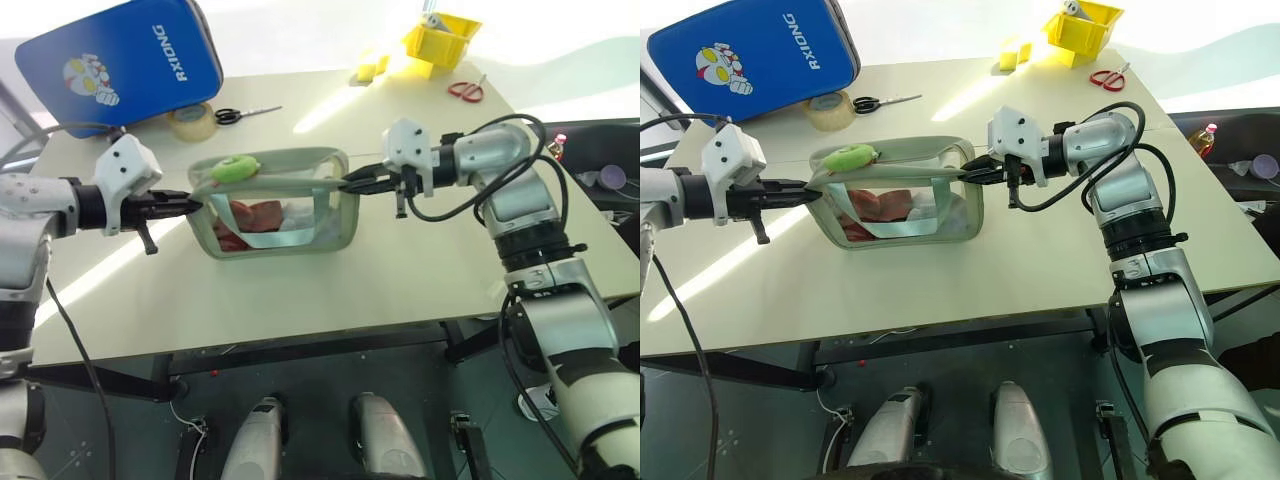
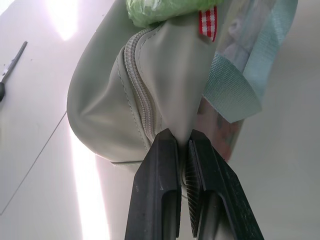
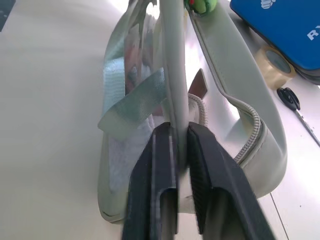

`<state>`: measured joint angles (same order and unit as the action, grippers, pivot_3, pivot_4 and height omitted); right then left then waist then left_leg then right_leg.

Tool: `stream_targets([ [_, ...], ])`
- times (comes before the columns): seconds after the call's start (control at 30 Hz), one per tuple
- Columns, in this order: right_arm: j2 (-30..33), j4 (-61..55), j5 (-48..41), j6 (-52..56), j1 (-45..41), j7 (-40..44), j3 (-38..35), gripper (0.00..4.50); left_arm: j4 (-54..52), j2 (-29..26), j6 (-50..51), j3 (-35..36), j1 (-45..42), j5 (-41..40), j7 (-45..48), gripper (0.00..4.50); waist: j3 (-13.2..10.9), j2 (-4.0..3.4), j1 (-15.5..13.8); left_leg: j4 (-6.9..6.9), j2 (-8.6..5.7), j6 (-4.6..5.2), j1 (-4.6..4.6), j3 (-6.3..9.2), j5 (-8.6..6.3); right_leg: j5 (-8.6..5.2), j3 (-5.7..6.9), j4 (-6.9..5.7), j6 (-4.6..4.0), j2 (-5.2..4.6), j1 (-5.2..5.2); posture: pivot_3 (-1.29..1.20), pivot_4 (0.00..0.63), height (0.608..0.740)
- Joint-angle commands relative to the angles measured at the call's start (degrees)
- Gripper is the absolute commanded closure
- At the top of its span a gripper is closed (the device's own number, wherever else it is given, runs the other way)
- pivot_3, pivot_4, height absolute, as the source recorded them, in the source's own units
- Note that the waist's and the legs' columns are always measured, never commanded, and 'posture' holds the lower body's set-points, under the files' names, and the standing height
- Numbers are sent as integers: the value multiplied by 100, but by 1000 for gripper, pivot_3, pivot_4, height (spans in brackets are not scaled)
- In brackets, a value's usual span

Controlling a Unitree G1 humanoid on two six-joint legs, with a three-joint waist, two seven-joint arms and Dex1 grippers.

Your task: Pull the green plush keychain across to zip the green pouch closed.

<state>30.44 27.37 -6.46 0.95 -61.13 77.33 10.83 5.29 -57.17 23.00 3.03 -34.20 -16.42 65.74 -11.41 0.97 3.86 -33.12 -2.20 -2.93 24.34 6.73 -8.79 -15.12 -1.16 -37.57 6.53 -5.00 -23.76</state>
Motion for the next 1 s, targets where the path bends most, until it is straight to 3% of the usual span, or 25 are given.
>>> stream_targets([
  [0.03, 137, -631, -254, 346, 6, 128, -132, 2384, 161, -35, -190, 21, -141, 188, -82, 4500, 0, 0, 9, 0, 0, 0, -1, 0, 0, 0, 0, -2, 0, 0, 0, 0, 150, 740],
  [0.17, 120, -806, -424, 787, -257, 107, -211, 294, 237, -30, -256, -25, -201, 216, -4, 4500, 0, 0, 11, 0, 1, 0, -2, 0, 0, 0, 0, -2, 0, 0, 1, 0, 150, 740],
  [0.33, -522, -1019, -748, 1249, -728, -402, -304, 294, 344, -17, -359, -69, -281, 258, 39, 4500, 0, -1, 24, 3, 2, 0, -2, 0, 0, 0, -1, -7, 0, 1, -6, 0, 150, 740],
  [0.43, -1090, -881, -433, 952, -868, -929, -84, 294, 410, 0, -410, -92, -323, 281, 64, 4500, 2, 0, 12, 4, 3, 0, -2, 0, 0, 0, 0, -13, 0, 2, -10, 0, 150, 740],
  [0.63, -1996, 255, 203, 35, -1314, -1603, 324, 294, 472, 18, -487, -122, -372, 294, 105, 4500, 3, 3, 6, 1, 1, 0, -1, 1, 0, 0, 0, -17, 0, 2, -10, 0, 150, 740],
  [0.87, -2381, 1480, 771, -860, -1615, -1944, 579, 294, 365, -30, -491, -55, -264, 272, 104, 4500, 3, 3, 13, 2, 1, 0, -1, 1, 0, 0, 0, -22, 0, 3, -13, 0, 150, 740],
  [0.93, -2368, 1687, 893, -1059, -1637, -1943, 623, 819, 306, -61, -480, -10, -186, 256, 99, 4500, 3, 3, 12, 3, 1, 0, -1, 1, 0, 0, -1, -24, 0, 3, -14, 0, 150, 740],
  [1.0, -2357, 1815, 929, -1123, -1667, -1926, 599, 1631, 270, -91, -465, 27, -131, 238, 96, 4500, 3, 3, 15, 3, 1, 0, -1, 1, 0, 0, -1, -24, 0, 3, -14, 0, 150, 740],
])
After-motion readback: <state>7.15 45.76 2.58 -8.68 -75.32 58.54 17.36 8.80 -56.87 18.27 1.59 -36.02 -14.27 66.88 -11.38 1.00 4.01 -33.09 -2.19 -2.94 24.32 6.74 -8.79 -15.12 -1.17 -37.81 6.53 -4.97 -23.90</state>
